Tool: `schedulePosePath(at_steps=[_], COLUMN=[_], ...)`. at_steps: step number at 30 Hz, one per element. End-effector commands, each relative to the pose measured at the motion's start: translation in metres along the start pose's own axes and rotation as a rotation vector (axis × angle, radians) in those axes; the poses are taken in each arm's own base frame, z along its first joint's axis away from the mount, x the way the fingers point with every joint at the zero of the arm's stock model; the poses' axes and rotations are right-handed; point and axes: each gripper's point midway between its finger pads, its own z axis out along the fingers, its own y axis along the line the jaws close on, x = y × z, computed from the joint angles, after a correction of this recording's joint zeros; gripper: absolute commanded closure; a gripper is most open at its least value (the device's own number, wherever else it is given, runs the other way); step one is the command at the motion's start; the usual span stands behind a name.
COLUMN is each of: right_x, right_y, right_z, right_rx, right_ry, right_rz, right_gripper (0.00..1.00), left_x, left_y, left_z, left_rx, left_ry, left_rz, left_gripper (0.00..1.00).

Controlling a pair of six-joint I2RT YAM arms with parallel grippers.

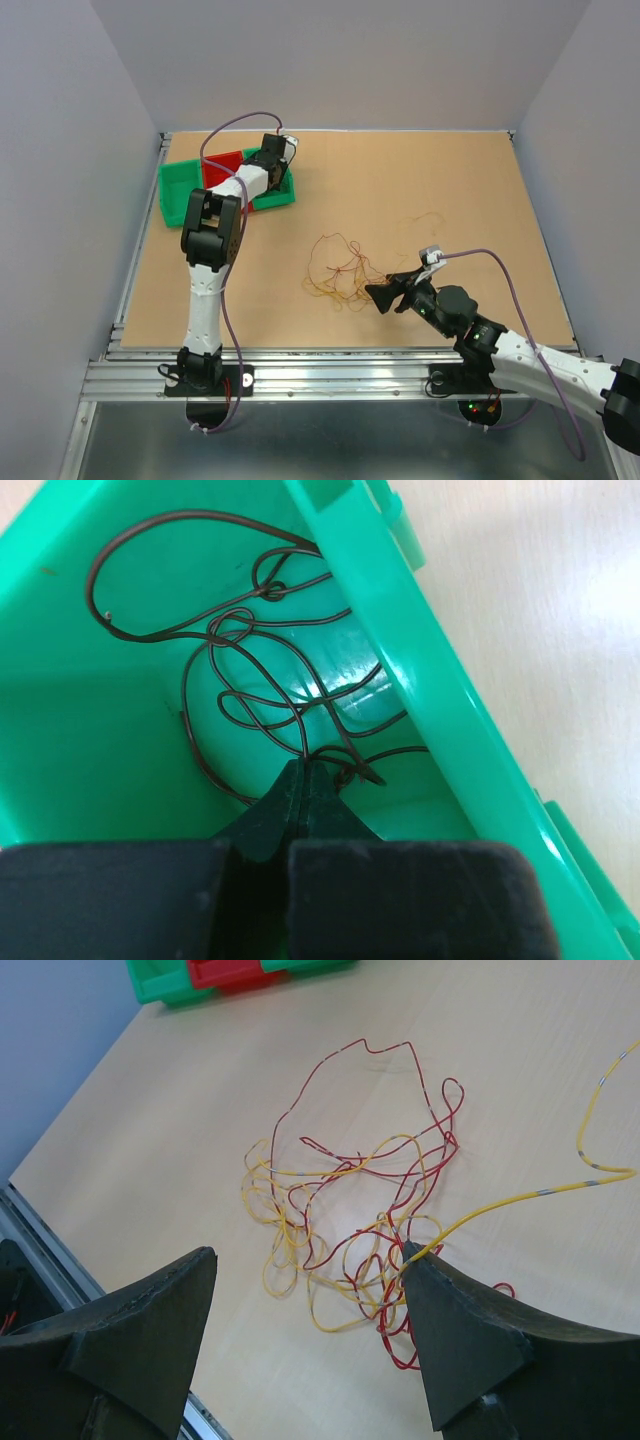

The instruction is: Untangle the cables

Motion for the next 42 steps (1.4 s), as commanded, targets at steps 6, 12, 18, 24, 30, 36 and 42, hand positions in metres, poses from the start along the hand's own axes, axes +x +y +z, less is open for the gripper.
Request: schedulePosePath(at_steps=[6, 12, 18, 24, 30, 36, 42], right_x=[-0.003, -0.004, -0.002, 0.001, 0.005, -0.022, -0.070], right_y=[0.001, 0.002, -0.001, -0.011, -0.016, -0.012, -0.030], right_z=[0.000, -0.001, 0.000, 0.009, 0.018, 0.017, -0.001], right_rx=[-0.008, -0.009, 0.008, 0.105, 0.152, 0.171, 0.324], right_ry=[-0.018, -0.020, -0.011, 0.045, 0.075, 0.001, -0.154], right_rz=[0.015, 0.014, 0.018, 0.025, 0.009, 0.022, 0.065], right_gripper=[0.20, 0.20, 0.20, 0.20, 0.20, 0.20, 0.16], left_x=[-0.020, -0.031, -0.066, -0.101, -0.113, -0.101, -0.055], left_y=[-0.027, -0.085, -0.072, -0.037, -0.031, -0.039, -0.078], left_z=[-0.012, -0.040, -0.077, -0.117, -0.167, -0.212, -0.250], left_rx=[0.145, 0.232, 0.202, 0.163, 0.209, 0.265, 0.363], left_ry=[-0.040, -0.069, -0.165, -0.262, -0.356, -0.444, -0.594], left_rz=[-0.082, -0.030, -0.066, -0.099, -0.088, -0.085, -0.002], left_gripper=[1.00, 1.00, 0.77, 0.52, 0.30, 0.02, 0.01])
